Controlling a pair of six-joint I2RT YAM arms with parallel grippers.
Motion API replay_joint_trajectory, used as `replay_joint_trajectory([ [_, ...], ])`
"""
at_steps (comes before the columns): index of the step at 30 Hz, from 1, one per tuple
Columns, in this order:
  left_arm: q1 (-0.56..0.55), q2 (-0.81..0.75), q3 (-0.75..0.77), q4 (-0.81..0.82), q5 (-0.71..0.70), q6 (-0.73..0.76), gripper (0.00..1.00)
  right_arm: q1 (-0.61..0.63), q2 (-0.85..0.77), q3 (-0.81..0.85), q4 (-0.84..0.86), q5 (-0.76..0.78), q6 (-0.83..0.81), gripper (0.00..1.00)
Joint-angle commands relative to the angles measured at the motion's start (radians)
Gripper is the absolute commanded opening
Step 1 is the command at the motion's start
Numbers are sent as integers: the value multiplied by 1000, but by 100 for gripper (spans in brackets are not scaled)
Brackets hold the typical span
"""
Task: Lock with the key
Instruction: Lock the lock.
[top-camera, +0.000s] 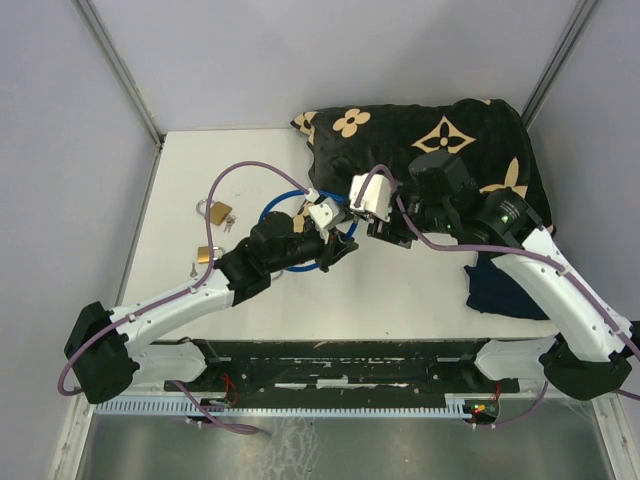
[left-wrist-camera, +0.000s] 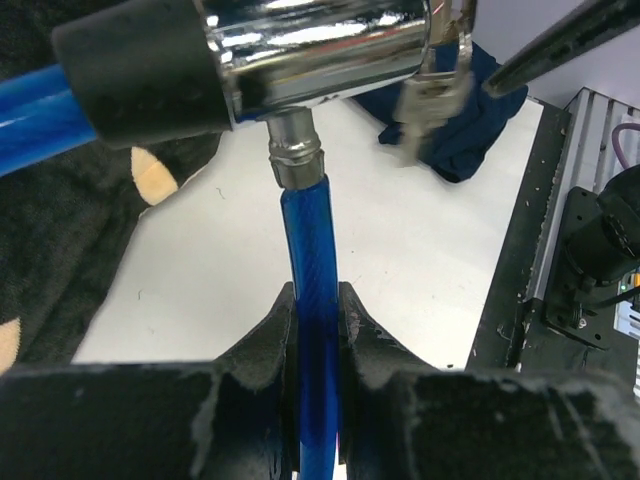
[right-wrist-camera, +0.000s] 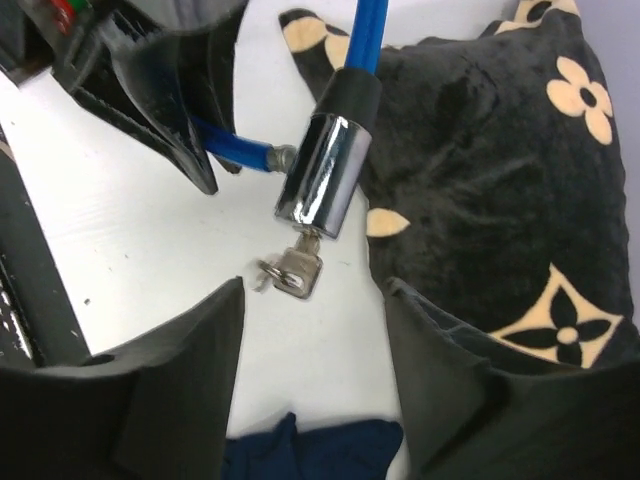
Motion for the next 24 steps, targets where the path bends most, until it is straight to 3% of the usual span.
replay_joint_trajectory([
  [1, 5, -14, 35, 88, 27, 8, 3, -84, -37, 92, -49, -83, 54, 70],
  [7, 4, -26, -3, 130, 49, 31, 3, -243, -26, 181, -50, -307, 221, 72],
  [14, -9, -46, -40, 153, -20, 71, 3, -317, 90, 169, 117, -599, 697, 65],
  [24, -19, -60, -58, 149, -81, 105, 3, -308, 228, 220, 53, -611, 712, 51],
])
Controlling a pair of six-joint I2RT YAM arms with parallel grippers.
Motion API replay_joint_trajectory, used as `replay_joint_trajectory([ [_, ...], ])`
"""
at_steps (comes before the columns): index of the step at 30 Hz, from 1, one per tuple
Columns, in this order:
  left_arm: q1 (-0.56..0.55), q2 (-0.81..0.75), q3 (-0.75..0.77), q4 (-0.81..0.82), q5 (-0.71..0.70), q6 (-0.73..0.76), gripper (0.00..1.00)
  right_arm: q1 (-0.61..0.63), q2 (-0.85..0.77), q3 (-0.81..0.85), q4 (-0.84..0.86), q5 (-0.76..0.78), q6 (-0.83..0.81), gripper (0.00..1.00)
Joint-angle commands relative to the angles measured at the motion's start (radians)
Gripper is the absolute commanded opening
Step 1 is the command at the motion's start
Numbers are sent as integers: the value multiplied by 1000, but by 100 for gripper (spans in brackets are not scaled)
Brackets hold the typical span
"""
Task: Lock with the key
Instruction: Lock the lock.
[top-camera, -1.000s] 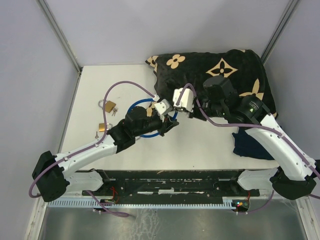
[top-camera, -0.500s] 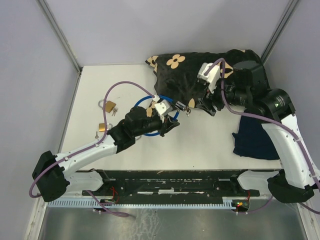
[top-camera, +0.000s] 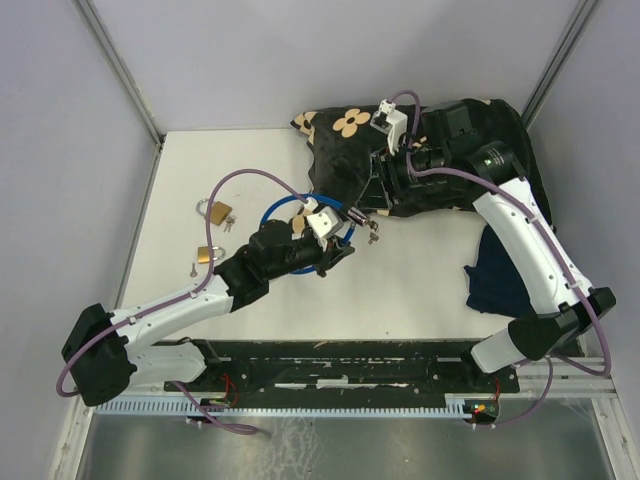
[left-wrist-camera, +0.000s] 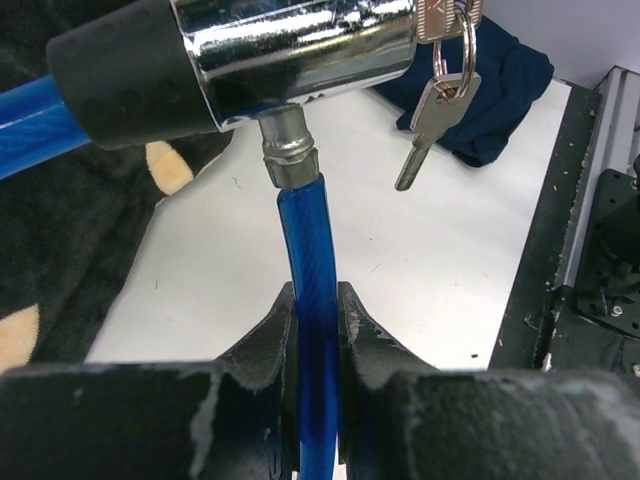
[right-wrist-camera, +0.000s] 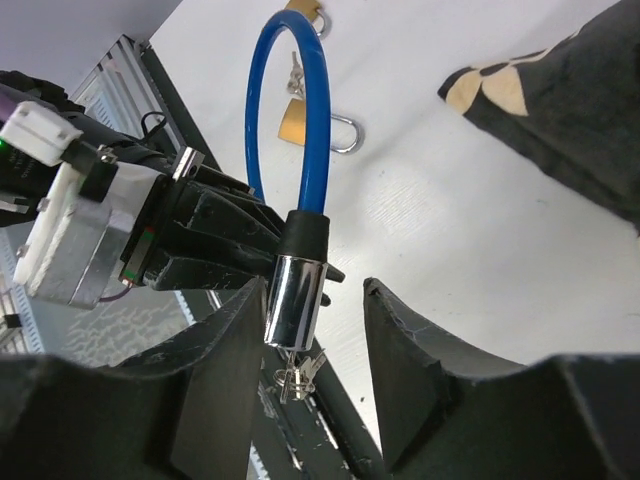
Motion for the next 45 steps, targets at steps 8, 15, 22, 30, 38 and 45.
replay_joint_trajectory([
  [8, -10, -32, 35, 87, -83, 78, 3, 22, 28, 51, -49, -60, 12, 47],
  [15, -11, -28, 46, 77, -90, 83, 3, 34, 35, 47, -67, -61, 5, 47],
  [22, -13, -32, 51, 75, -94, 80, 3, 54, 46, 43, -75, -19, -9, 44],
  [30, -17, -43, 48, 72, -109, 86, 3, 58, 57, 49, -77, 20, -6, 43],
  [38, -19, -50, 48, 72, -125, 91, 3, 58, 67, 52, -82, 12, 0, 34],
  [45, -19, -58, 50, 72, -155, 106, 3, 58, 66, 46, -75, 7, 11, 40],
])
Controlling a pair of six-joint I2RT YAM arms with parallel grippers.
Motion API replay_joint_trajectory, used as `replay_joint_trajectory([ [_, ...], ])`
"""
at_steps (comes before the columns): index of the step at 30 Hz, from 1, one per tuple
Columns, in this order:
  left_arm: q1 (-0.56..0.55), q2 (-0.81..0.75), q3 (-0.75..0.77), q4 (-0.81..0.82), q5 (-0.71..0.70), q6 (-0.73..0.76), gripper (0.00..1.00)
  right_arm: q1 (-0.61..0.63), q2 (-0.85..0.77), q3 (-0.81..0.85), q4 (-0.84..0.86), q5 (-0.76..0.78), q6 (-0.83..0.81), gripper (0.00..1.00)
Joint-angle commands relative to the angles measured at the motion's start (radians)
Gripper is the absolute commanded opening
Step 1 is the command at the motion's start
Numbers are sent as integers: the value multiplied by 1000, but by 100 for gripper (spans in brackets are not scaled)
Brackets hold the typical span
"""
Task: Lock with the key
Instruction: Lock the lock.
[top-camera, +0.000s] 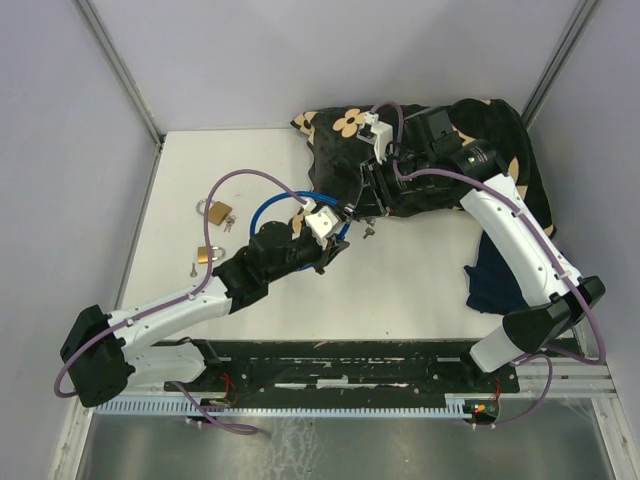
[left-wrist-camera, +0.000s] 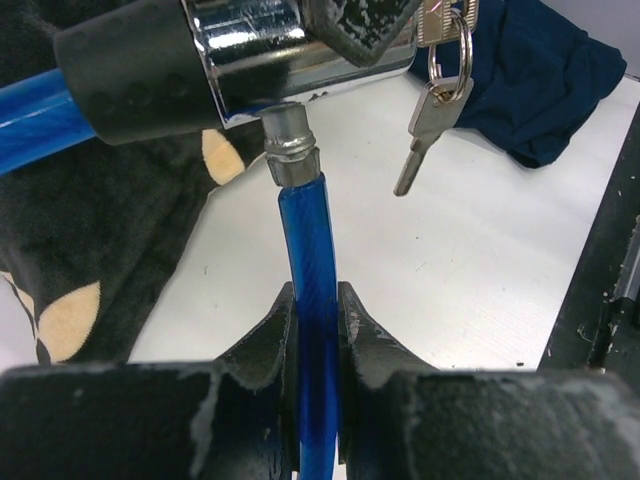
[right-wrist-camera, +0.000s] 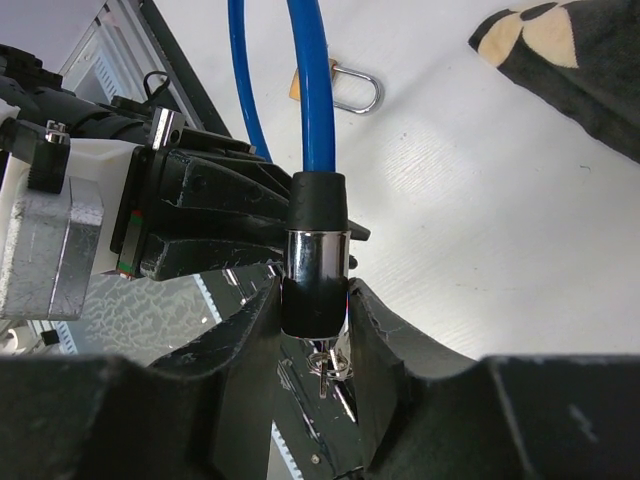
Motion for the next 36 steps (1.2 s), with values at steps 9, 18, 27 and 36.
replay_joint_trajectory([
  [9, -6, -54, 56, 98, -57, 66, 3, 4, 2, 17, 17, -57, 33, 14],
  [18, -6, -97, -15, 316, -120, 213, 3, -20, 1, -16, 50, -221, 125, 2],
  [27, -6, -45, 19, 441, -147, 289, 3, -20, 11, -28, 29, -219, 93, 2],
  [36, 6, -1, 180, 180, -32, 433, 3, -17, 39, 24, -69, -152, -28, 2],
])
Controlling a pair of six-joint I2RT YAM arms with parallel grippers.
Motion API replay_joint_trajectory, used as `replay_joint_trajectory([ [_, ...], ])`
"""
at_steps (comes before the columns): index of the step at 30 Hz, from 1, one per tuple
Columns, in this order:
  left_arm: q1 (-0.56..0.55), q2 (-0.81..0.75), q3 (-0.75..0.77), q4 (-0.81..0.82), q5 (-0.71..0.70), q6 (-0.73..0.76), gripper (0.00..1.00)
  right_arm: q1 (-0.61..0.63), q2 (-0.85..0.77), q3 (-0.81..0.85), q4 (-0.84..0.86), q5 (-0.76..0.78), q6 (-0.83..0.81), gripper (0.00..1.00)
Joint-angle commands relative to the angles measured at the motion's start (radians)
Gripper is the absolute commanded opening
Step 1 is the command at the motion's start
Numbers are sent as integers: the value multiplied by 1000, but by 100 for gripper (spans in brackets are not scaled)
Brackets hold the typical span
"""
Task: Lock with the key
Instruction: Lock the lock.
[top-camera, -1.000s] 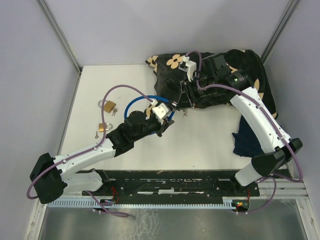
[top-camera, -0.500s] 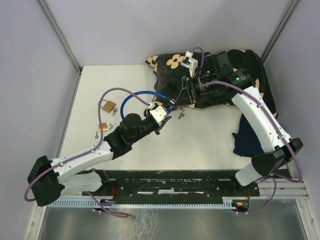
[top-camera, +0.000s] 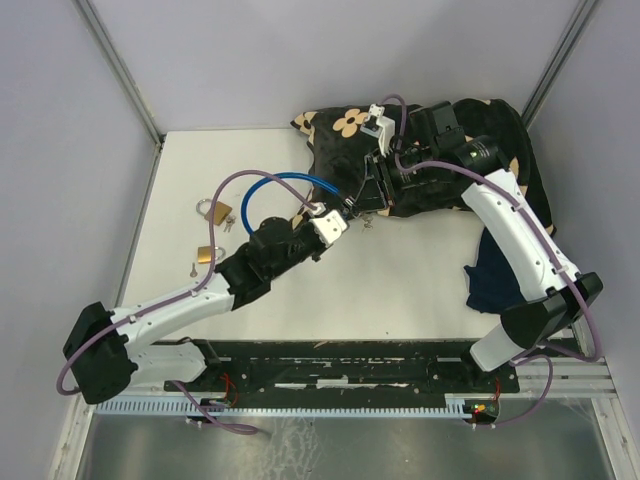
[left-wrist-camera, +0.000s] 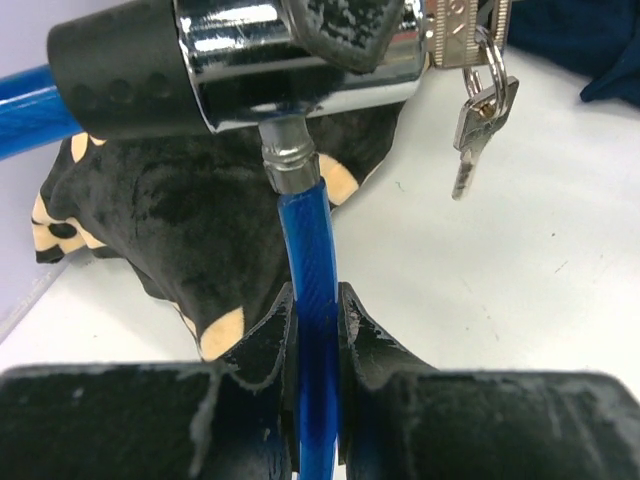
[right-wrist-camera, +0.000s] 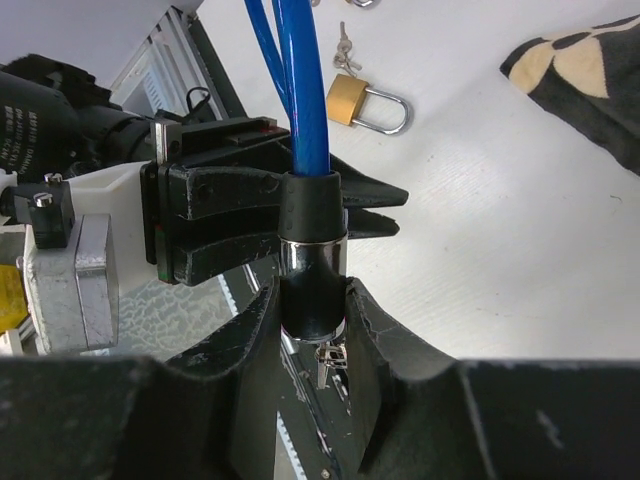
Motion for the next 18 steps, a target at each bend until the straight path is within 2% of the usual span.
replay_joint_trajectory([
  [1, 15, -12, 185, 71, 110, 133, 3, 26, 22, 29, -116, -13, -57, 2],
  [6, 89, -17, 188, 57, 202, 127, 3, 28, 37, 23, -129, -8, -77, 2],
  [9, 127, -28, 186, 67, 349, 113, 3, 19, 30, 44, -119, 8, -75, 2],
  [13, 127, -29, 227, -74, 436, 171, 3, 12, 37, 47, -121, -2, -68, 2],
  [18, 127, -33, 215, -28, 517, 45, 3, 12, 55, 18, -96, 1, -62, 2],
])
